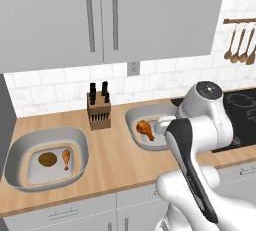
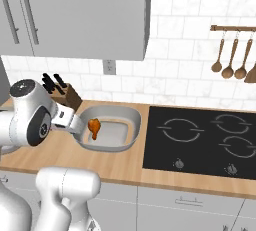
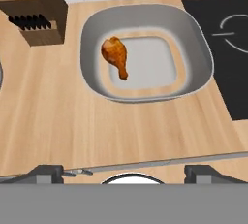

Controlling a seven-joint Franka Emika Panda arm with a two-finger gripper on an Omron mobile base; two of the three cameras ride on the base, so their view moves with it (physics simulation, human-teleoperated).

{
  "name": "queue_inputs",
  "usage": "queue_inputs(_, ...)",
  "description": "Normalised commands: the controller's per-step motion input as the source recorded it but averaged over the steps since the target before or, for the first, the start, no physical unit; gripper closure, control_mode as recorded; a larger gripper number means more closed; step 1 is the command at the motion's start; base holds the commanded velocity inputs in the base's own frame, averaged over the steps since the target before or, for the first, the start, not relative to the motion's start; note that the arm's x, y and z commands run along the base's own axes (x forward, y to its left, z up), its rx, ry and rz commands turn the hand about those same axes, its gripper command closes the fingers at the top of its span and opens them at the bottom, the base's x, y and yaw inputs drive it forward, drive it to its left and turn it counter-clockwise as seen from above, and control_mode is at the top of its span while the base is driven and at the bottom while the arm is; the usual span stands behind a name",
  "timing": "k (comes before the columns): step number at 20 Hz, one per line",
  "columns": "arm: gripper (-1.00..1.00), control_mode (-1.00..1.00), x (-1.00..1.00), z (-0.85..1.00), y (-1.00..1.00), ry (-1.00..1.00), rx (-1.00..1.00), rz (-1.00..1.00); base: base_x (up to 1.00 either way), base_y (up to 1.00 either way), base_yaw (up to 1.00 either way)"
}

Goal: Place one avocado and one chicken drumstick in each tupperware on the nearby counter, to pack two identical lunches.

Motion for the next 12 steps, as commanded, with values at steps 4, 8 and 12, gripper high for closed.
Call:
queue_inputs(4, -1.00, -1.00, -0.09, -0.22, -0.06, -0.09, 0.00, 0.02, 0.00, 0.00, 0.00)
queue_inputs(8, -1.00, -1.00, 0.00, -0.29, -0.44, 0.00, 0.00, 0.00, 0.00, 0.00, 0.00)
queue_inputs(12, -1.00, -1.00, 0.00, -0.32, -0.33, 0.00, 0.00, 0.01, 0.00, 0.00, 0.00)
